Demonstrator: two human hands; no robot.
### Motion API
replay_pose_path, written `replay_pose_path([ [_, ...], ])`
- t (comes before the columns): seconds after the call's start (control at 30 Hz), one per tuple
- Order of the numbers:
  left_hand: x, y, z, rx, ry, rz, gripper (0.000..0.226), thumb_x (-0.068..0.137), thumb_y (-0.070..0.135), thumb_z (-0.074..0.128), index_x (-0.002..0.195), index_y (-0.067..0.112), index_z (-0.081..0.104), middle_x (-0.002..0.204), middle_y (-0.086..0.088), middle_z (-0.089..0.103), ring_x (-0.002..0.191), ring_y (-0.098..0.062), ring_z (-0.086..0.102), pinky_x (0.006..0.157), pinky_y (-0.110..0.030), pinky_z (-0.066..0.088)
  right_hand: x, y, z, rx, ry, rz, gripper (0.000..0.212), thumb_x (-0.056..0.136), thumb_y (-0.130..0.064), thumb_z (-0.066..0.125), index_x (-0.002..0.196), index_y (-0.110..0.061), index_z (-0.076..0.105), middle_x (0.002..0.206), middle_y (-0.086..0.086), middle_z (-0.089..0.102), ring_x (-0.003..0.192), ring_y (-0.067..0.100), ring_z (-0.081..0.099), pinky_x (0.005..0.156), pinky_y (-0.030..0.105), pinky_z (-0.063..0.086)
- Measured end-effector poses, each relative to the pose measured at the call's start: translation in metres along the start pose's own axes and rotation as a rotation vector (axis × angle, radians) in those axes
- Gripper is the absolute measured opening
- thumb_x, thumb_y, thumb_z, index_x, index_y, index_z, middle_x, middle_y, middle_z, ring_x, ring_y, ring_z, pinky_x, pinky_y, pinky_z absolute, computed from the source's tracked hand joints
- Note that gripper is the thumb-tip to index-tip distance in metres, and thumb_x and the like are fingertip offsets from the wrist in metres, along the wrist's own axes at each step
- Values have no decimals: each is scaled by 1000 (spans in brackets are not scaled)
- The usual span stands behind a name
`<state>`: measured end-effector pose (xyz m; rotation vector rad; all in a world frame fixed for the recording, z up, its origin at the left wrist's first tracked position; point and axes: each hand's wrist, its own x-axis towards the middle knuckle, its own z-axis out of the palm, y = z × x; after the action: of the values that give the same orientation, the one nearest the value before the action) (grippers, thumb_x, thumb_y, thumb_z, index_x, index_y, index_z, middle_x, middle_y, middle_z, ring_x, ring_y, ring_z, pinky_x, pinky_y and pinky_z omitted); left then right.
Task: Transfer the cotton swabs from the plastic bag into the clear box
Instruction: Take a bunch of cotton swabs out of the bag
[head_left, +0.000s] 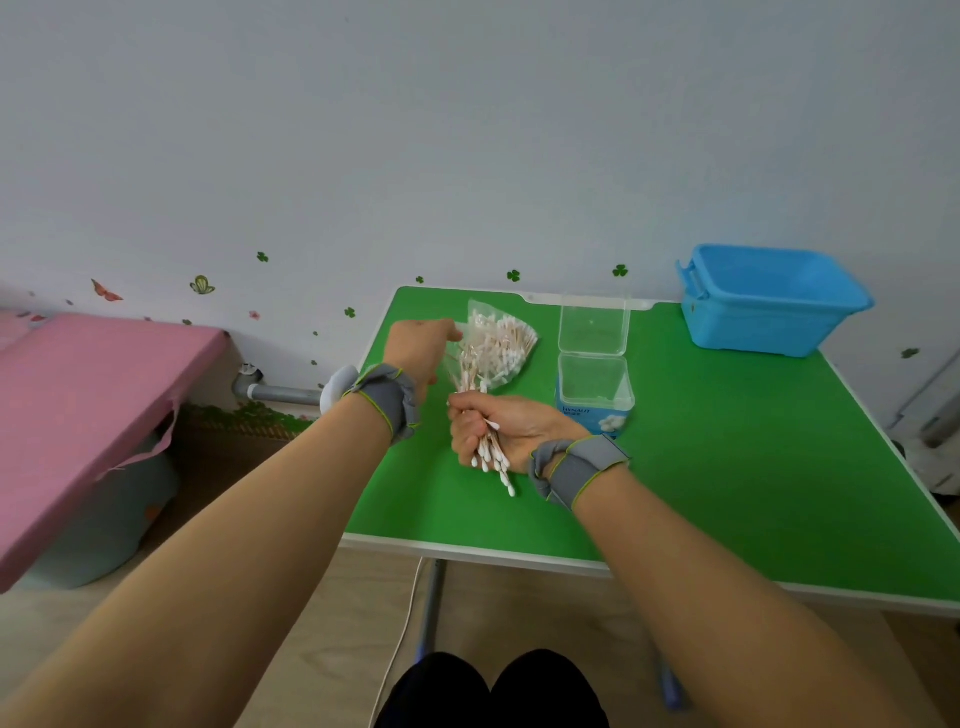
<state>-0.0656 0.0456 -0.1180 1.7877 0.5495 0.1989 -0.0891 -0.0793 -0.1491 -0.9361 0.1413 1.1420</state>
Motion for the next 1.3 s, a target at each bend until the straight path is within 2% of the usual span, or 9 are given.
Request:
replay_pose_path([
  [0.1,-3,0,1,95,-25,52,18,76,18,66,65,8,56,50,0,35,49,-19,30,47,-22,29,5,-3,1,-3,0,8,30,100,-19,42,72,-12,42,41,-6,39,32,6,40,39,17,42],
  [0.2,-2,-2,1,155,-41,125,12,79,18,66,72,8,65,28,9,28,45,-19,26,46,-22,25,9,-3,3,-38,-4,13,28,100,-19,43,73,-12,42,41,-6,39,33,6,40,39,18,43],
  [0.27,-1,-5,-1,163,-23,149,16,82,24,66,74,9,69,24,9,29,41,-16,28,45,-21,26,10,-2,3,-56,6,12,26,100,-18,43,76,-10,44,41,-6,39,33,6,39,39,18,42],
  [0.53,0,-1,-6,227,-94,183,19,79,31,74,79,12,75,44,8,47,32,-6,31,38,-16,28,6,1,7,-160,35,-10,19,101,-17,42,87,-7,49,41,-6,38,32,5,38,38,16,41],
  [0.63,0,1,-7,183,-100,184,20,81,32,72,82,12,76,72,-3,63,45,-13,36,45,-21,34,6,0,6,-185,44,-15,18,101,-17,42,88,-6,50,42,-6,38,33,5,38,38,16,41],
  [0.73,-5,-1,-7,155,-147,187,26,84,35,68,85,11,76,84,-9,62,67,-22,44,54,-28,37,6,-2,6,-221,44,-20,17,101,-16,43,90,-6,51,42,-6,39,33,5,39,38,17,41],
  [0.9,-9,-4,-8,185,-213,153,29,84,29,68,92,1,72,84,-10,65,66,-17,48,53,-24,39,10,-5,6,-195,34,-25,16,100,-15,42,90,-5,51,41,-6,38,32,5,39,38,18,41],
  [1.07,-8,-9,-6,150,-211,162,23,82,14,71,98,-3,70,84,-12,63,74,-20,52,65,-29,44,11,-8,4,-161,24,-21,18,101,-15,40,93,-4,53,42,-5,37,32,5,37,37,18,41],
  [1.3,-6,-12,-3,54,-138,166,15,84,14,69,94,3,72,72,-2,68,58,-8,57,51,-16,44,8,-3,0,-186,16,-36,18,101,-15,42,91,-6,53,42,-7,38,33,4,38,38,17,41],
])
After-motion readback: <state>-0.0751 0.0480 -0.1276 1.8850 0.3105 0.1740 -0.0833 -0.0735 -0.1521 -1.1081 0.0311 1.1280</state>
